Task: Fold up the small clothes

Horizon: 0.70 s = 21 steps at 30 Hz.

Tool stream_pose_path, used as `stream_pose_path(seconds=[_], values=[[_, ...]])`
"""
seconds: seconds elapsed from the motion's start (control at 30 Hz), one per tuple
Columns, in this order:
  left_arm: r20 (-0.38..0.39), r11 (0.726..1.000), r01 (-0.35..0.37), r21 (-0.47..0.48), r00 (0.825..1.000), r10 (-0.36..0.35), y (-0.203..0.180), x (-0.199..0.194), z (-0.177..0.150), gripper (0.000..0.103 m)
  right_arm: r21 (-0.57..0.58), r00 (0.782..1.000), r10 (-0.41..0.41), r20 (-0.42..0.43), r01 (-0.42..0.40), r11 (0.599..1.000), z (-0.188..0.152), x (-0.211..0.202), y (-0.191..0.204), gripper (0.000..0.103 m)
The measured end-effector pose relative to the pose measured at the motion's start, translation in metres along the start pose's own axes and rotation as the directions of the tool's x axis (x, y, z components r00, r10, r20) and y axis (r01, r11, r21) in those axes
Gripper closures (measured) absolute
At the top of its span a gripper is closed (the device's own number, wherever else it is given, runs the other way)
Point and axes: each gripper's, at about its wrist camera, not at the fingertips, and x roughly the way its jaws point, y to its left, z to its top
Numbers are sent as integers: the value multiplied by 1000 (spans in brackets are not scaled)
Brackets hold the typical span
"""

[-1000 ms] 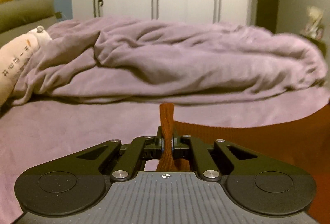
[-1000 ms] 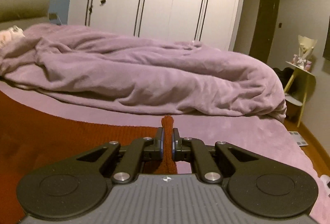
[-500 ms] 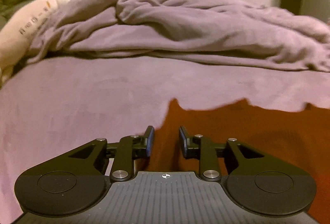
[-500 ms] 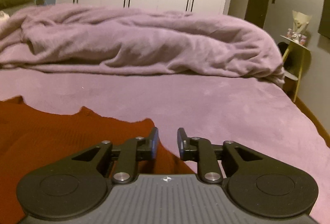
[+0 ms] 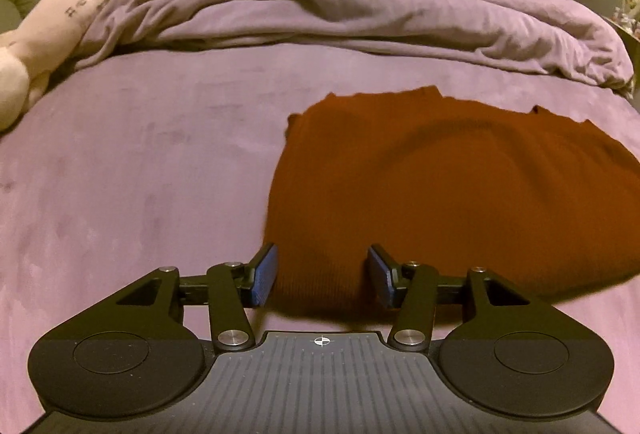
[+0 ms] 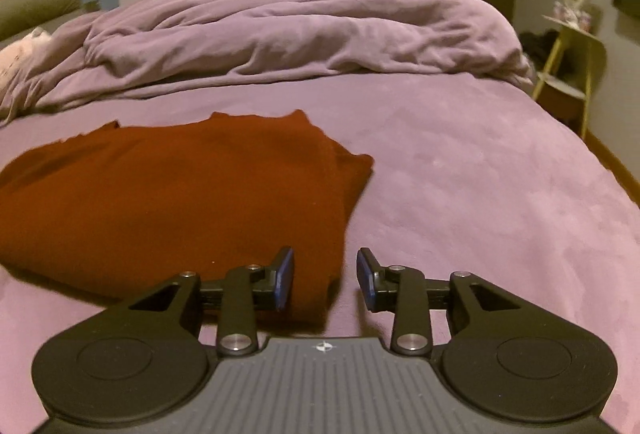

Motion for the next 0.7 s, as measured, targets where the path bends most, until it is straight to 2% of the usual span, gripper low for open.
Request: stream_pose_path(seconds=[0.13, 0.3, 0.37, 0.47, 0.57, 0.7], values=[[-29, 1000, 10, -9, 1000, -11, 3, 1, -5, 47, -8, 999, -14, -43, 13, 1000, -3, 1, 0, 70], [-47, 997, -59, -55, 997, 56, 14, 1, -7, 49, 25, 997, -43, -66, 44, 999, -4, 0, -7, 69], [-62, 995, -31, -90, 998, 25, 20, -2, -7, 48, 19, 997, -51, -57, 53, 998, -3, -4, -6, 69], [-85, 982, 59, -177, 994, -75, 33, -4, -6, 45, -1, 998, -44, -44, 44, 999, -2, -10, -1, 68], [-95, 935, 181, -304, 971, -219, 45, 3, -4, 34, -3, 1000, -15, -27, 15, 1000, 1, -14, 8, 67], [-78, 838, 287, -463, 929, -362, 55, 24, -4, 33, 7, 999, 41, -15, -41, 999, 6, -15, 25, 67]])
